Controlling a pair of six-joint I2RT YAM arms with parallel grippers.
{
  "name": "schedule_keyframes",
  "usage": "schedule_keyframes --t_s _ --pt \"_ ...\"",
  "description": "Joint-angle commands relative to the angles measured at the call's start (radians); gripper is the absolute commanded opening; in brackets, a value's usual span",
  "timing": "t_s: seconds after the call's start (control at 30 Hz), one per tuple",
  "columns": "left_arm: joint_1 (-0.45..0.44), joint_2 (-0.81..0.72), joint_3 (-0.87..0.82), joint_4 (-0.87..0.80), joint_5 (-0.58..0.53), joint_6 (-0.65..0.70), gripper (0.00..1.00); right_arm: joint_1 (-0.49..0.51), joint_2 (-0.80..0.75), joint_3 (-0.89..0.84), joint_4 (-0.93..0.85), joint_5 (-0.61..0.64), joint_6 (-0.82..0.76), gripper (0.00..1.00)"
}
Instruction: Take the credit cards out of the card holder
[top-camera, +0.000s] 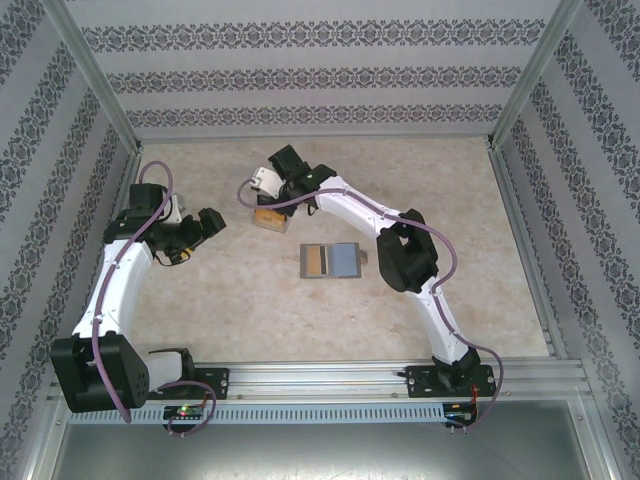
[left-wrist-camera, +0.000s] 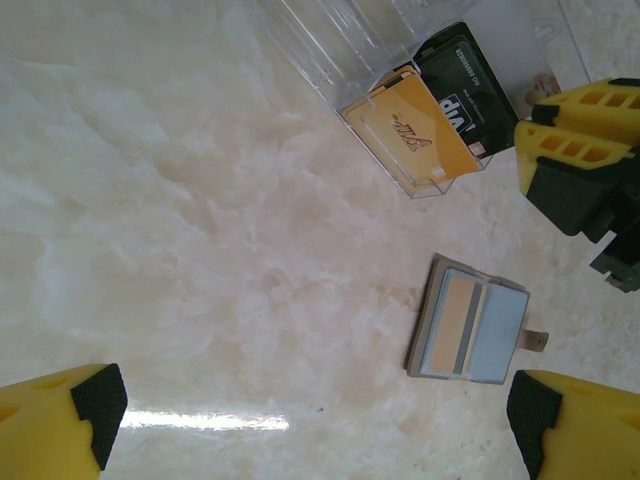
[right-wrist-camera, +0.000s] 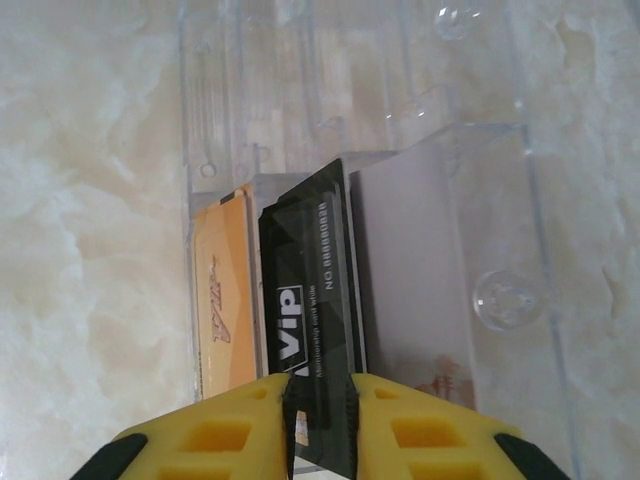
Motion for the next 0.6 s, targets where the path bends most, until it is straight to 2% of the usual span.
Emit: schedule_keyframes --t_s 0.0,0.13,0.27,0.43,0.57 --pt "0.014 0.000 -0.012 -0.034 0.016 0.035 1.00 -0.010 -0.053 0.020 -0.013 -0.018 0.086 0.24" --pt "0.014 0.001 -0.012 -0.033 0.018 0.036 1.00 -0.006 -0.155 -0.073 0.012 -0.027 0.219 0.35" --pt "0.014 0.006 -0.013 -0.032 0.028 0.038 1.00 0.004 -0.284 -0.239 0.048 0.044 0.427 0.44" --pt "0.014 0.021 -0.019 -0.018 0.065 0.036 1.00 0.002 -0.480 -0.559 0.140 0.052 0.709 0.53" --pt "0.012 0.042 -0.027 0.012 0.140 0.025 1.00 -0.012 -0.582 -0.772 0.187 0.037 0.899 0.54"
